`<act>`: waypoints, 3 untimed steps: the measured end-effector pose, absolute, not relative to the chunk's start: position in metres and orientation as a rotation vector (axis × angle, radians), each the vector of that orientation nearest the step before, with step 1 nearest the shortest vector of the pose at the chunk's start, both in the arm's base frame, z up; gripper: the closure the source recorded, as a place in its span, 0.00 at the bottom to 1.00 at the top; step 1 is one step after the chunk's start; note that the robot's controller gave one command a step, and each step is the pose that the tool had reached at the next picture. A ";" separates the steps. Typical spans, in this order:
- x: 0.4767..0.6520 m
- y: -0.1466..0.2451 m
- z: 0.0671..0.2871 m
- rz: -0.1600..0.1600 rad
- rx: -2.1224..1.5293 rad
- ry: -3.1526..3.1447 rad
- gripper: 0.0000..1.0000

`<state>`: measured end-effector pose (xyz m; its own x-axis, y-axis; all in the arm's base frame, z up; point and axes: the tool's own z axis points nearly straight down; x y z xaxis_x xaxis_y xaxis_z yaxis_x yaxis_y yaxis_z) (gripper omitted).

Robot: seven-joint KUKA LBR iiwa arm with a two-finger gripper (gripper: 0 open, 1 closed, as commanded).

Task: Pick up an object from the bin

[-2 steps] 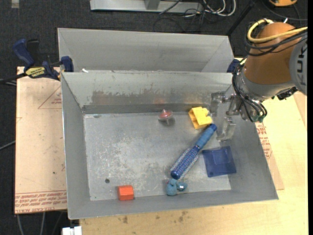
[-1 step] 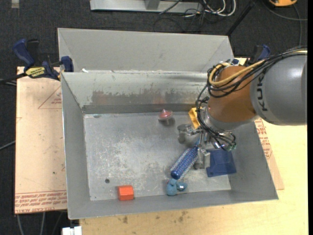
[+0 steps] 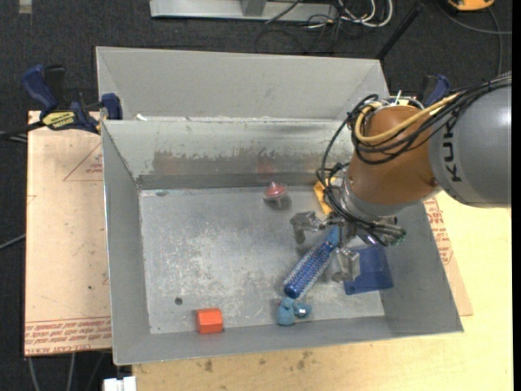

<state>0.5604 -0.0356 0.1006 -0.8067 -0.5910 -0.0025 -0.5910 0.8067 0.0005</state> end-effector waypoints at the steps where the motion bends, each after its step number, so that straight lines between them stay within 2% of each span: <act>1: 0.574 -0.035 0.100 0.000 -1.155 2.918 0.00; 2: 0.573 -0.029 0.072 0.007 -1.587 2.705 0.00; 3: 0.574 -0.028 0.072 0.010 -1.581 2.705 0.00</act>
Offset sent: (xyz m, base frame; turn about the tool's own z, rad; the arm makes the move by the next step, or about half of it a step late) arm 0.0125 -0.0007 -0.0006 -0.1238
